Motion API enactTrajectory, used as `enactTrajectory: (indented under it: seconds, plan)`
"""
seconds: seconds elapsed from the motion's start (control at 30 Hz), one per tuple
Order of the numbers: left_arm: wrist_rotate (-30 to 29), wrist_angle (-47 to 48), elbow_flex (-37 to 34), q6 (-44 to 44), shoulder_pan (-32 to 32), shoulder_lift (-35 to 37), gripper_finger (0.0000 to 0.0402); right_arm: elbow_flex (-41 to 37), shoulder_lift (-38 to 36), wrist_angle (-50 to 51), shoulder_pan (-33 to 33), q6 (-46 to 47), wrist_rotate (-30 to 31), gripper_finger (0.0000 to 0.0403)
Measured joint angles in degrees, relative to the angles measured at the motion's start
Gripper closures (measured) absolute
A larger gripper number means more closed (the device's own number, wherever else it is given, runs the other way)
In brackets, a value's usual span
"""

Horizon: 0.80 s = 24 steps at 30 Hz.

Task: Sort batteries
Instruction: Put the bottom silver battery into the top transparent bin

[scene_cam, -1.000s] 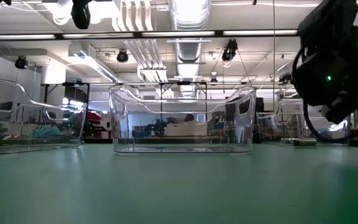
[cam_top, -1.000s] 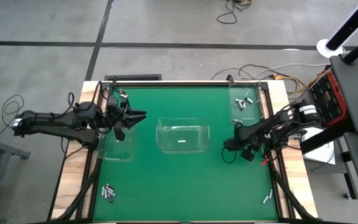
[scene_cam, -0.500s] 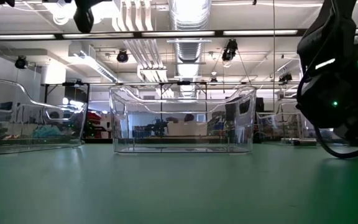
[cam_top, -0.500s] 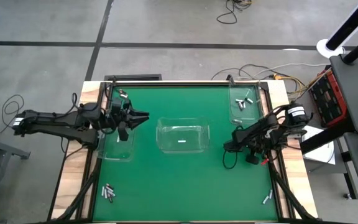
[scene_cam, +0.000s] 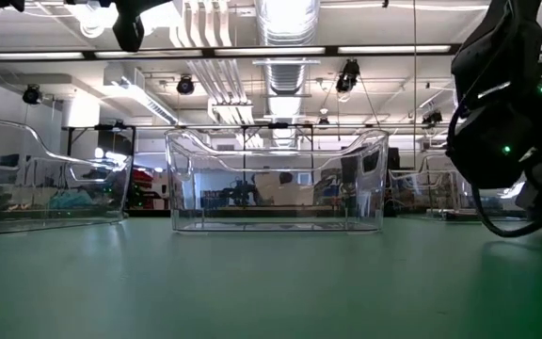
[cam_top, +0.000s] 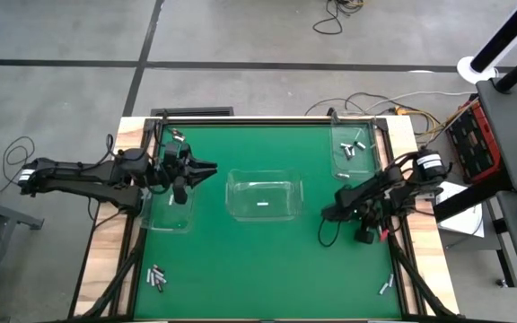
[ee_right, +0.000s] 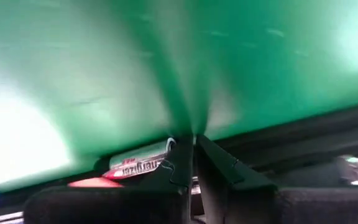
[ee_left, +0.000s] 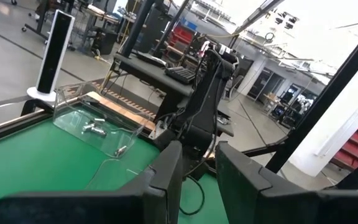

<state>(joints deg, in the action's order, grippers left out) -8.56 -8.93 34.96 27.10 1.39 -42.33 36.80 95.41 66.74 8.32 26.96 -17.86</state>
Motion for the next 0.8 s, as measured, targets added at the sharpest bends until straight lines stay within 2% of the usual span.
enactTrajectory:
  seconds: [0.2, 0.33, 0.57, 0.67, 0.8]
  plan:
    - [0.0, 0.1, 0.0, -0.9, 0.0, -0.1, 0.0324, 3.7, 0.0, -0.8, 2.9, 0.0, -4.7, 0.0390]
    - [0.0, 0.1, 0.0, -1.1, 0.0, -0.2, 0.0324, 6.8, -0.5, -0.3, 4.7, 3.4, -6.5, 0.0390]
    - [0.0, 0.1, 0.0, -1.7, 0.0, -0.3, 0.0324, 13.0, -5.6, 0.8, 6.6, 12.4, -3.5, 0.0389]
    - [0.0, 0.1, 0.0, -2.7, 0.0, -0.3, 0.0324, 11.9, -6.7, 2.5, 6.7, 16.2, -0.5, 0.0375]
    - [0.0, 0.1, 0.0, -3.5, 0.0, -0.3, 0.0324, 8.3, -6.4, 3.1, 6.7, 18.4, 1.6, 0.0338]
